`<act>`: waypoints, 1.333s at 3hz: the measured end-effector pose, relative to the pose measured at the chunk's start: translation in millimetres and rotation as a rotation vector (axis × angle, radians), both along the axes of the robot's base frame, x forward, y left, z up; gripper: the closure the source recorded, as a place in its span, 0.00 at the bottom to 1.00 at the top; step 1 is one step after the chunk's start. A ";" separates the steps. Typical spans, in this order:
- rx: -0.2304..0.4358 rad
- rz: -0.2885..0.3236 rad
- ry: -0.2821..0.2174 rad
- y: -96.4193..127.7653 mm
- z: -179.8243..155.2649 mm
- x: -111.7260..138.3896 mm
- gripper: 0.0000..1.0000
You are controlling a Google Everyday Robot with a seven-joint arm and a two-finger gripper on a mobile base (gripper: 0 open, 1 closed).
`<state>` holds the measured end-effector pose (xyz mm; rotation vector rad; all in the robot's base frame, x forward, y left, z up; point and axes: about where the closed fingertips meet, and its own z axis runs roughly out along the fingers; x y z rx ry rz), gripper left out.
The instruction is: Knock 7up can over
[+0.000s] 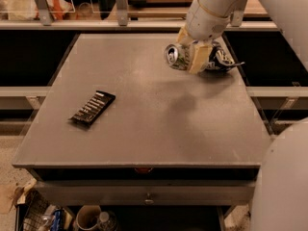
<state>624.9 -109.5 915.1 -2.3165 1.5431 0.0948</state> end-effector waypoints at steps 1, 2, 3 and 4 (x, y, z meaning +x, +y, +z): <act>-0.066 0.078 0.016 7.1 -12.0 -9.4 1.00; -0.139 0.136 0.001 11.7 -22.3 -19.4 1.00; -0.183 0.153 -0.020 13.0 -30.5 -26.9 1.00; -0.214 0.164 -0.018 14.5 -41.3 -33.8 1.00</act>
Offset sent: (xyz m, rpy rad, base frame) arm -0.0409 0.0096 -0.0339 -0.2426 0.0118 0.2041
